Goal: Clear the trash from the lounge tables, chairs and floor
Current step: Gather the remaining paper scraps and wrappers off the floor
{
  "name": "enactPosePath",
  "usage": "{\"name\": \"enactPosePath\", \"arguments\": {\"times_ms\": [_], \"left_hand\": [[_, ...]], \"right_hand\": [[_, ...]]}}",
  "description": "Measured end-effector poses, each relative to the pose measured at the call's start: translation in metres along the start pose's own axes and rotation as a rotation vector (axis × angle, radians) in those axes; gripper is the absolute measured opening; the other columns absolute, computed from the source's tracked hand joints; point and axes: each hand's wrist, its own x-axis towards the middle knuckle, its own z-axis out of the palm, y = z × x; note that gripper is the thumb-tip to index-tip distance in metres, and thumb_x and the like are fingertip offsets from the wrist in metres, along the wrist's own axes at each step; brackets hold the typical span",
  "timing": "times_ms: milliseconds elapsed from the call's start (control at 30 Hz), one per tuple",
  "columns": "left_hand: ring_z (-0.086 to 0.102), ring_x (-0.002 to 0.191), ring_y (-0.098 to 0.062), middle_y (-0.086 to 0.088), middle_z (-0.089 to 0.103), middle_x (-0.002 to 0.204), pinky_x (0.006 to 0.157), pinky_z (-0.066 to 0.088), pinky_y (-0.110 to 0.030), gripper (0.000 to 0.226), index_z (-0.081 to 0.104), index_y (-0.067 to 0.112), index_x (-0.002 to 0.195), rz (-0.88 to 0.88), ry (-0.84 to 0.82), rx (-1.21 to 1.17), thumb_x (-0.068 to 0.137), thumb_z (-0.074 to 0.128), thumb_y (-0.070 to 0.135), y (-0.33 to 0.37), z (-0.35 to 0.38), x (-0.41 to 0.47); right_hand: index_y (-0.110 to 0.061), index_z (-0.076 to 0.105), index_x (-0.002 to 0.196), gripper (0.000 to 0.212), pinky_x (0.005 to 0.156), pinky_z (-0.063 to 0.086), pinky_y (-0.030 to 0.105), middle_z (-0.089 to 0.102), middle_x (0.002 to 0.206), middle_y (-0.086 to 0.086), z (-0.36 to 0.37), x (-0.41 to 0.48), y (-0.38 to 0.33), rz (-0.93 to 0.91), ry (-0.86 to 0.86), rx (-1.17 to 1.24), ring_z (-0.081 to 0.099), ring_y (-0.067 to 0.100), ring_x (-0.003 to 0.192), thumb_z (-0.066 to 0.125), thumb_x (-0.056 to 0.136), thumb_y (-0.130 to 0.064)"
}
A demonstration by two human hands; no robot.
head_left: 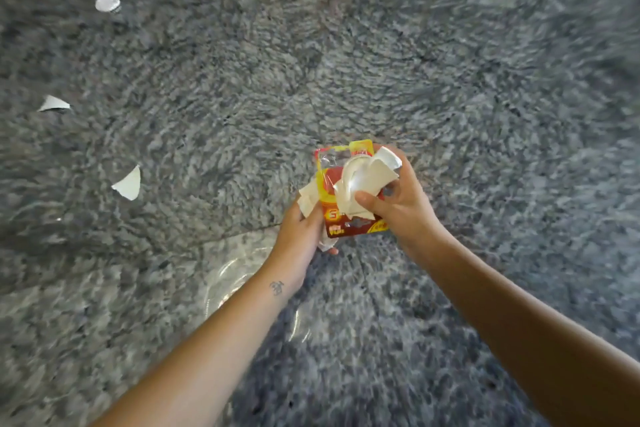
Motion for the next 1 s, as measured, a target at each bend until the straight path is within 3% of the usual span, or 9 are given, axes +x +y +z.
{"name": "enactPosePath", "arguments": {"times_ms": [100,233,400,533,667,767,900,1000], "left_hand": [[0.064,0.06,-0.008,0.002,0.07,0.072,0.046,0.049,-0.022,0.017,0.067,0.026,0.091,-0.076,-0.028,-0.065,0.094,0.051,0.032,0.001,-0.01,-0.005],[0.064,0.057,-0.01,0.001,0.07,0.068,0.047,0.051,-0.023,0.029,0.064,0.018,0.088,-0.182,-0.045,-0.19,0.098,0.037,0.024,-0.001,-0.012,-0.012],[0.065,0.057,-0.015,-0.002,0.07,0.069,0.044,0.05,-0.025,0.035,0.065,0.017,0.092,-0.191,-0.038,-0.286,0.097,0.037,0.037,0.002,-0.014,-0.014],[0.07,0.07,-0.018,-0.002,0.074,0.083,0.047,0.051,-0.025,0.04,0.066,0.027,0.102,-0.133,-0.077,-0.098,0.086,0.048,0.059,0.007,-0.009,-0.015],[0.07,0.067,-0.013,0.004,0.073,0.078,0.047,0.048,-0.025,0.028,0.065,0.029,0.099,-0.007,0.035,0.083,0.076,0.072,0.044,0.008,-0.002,-0.016],[0.069,0.069,-0.014,0.001,0.072,0.082,0.049,0.047,-0.023,0.026,0.066,0.025,0.097,0.044,0.109,0.069,0.074,0.076,0.033,0.006,0.002,-0.014],[0.07,0.074,-0.013,0.0,0.072,0.086,0.055,0.055,-0.027,0.022,0.067,0.025,0.096,0.044,0.168,0.011,0.076,0.076,0.026,0.0,0.0,-0.013],[0.07,0.075,-0.012,0.002,0.072,0.084,0.061,0.058,-0.029,0.015,0.066,0.027,0.091,0.068,0.175,0.058,0.078,0.074,0.024,-0.006,-0.006,-0.01]], "right_hand": [[-0.031,0.044,0.121,0.059,0.073,0.053,0.026,0.055,0.116,0.002,0.008,-0.004,0.006,0.038,0.002,0.051,0.06,0.01,0.101,0.066,0.079,0.005],[-0.018,0.036,0.133,0.065,0.065,0.052,0.021,0.054,0.114,0.003,0.012,-0.005,0.008,0.097,-0.036,0.069,0.063,0.0,0.086,0.063,0.08,0.008],[-0.022,0.036,0.132,0.065,0.067,0.053,0.026,0.054,0.113,0.003,0.015,-0.01,0.006,0.139,-0.044,0.055,0.058,0.01,0.094,0.063,0.08,0.007],[-0.03,0.037,0.126,0.065,0.08,0.054,0.039,0.053,0.122,0.01,0.019,-0.014,0.002,0.14,-0.071,0.001,0.057,0.021,0.102,0.064,0.08,0.006],[-0.03,0.03,0.128,0.07,0.082,0.054,0.034,0.052,0.123,0.012,0.025,-0.016,-0.002,0.08,-0.137,-0.099,0.058,0.024,0.108,0.061,0.08,0.011],[-0.035,0.026,0.131,0.079,0.081,0.055,0.034,0.046,0.128,0.011,0.03,-0.017,-0.003,0.086,-0.184,-0.114,0.058,0.019,0.111,0.06,0.078,0.013],[-0.035,0.022,0.128,0.084,0.075,0.055,0.024,0.052,0.114,-0.003,0.033,-0.017,0.0,0.044,-0.23,-0.169,0.06,0.003,0.098,0.062,0.075,0.017],[-0.031,0.02,0.132,0.085,0.088,0.052,0.032,0.048,0.118,-0.004,0.032,-0.015,0.004,0.062,-0.24,-0.246,0.053,0.016,0.112,0.068,0.075,0.009]]}}
